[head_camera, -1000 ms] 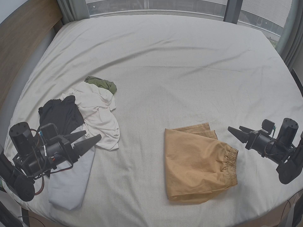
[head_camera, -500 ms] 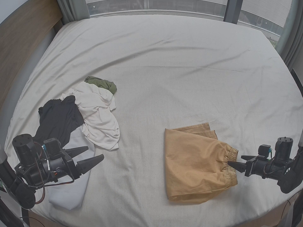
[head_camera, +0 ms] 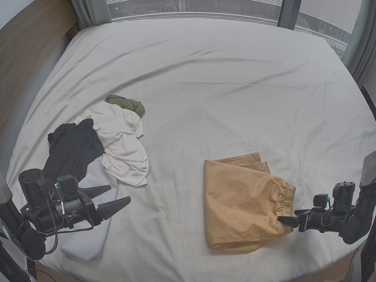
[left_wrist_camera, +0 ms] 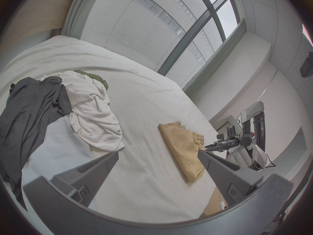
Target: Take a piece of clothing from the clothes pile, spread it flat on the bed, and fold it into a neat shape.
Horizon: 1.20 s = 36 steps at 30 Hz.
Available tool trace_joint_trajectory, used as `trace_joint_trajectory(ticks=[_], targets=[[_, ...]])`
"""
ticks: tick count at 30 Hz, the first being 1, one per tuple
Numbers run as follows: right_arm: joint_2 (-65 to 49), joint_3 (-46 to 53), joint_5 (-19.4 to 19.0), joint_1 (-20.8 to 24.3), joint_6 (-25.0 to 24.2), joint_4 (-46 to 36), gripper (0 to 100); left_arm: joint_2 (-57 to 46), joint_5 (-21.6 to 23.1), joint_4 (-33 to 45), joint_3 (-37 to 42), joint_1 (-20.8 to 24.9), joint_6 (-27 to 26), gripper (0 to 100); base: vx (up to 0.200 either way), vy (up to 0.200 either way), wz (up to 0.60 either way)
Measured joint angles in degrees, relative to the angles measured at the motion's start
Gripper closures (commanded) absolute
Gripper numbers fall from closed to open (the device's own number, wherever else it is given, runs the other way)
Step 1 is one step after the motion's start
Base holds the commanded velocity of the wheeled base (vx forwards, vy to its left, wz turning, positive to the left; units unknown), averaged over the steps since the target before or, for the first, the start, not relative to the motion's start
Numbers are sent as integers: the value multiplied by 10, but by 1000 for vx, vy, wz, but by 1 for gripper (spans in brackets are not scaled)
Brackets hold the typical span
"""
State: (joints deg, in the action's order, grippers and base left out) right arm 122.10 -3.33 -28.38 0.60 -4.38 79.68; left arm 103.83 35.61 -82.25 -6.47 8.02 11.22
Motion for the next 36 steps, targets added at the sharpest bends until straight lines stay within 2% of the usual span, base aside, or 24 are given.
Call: trace_joint_trajectory(ticks=[6,11,18,23,30,31,36], targets=[[22,-5,-7,18,-26,10,0,1,0,-1,2,1,0,0,0,0,0],[36,-9,-9,51,-93,38,0,1,0,-1,3,1,0,0,0,0,0],[71,-15,-35,80,-138,86,0,1,0,-1,3,1,0,0,0,0,0],[85,-18,-38,100,-158,86,0,0,0,-1,4,2,0,0,0,0,0],[90,-23,-38,104,-161,86,0,0,0,-1,5,2,0,0,0,0,0],[90,-23,-37,104,-162,86,100,0,0,-1,6,2,0,0,0,0,0],[91,-25,-37,104,-162,84,100,0,0,-1,7,4,0,0,0,0,0]])
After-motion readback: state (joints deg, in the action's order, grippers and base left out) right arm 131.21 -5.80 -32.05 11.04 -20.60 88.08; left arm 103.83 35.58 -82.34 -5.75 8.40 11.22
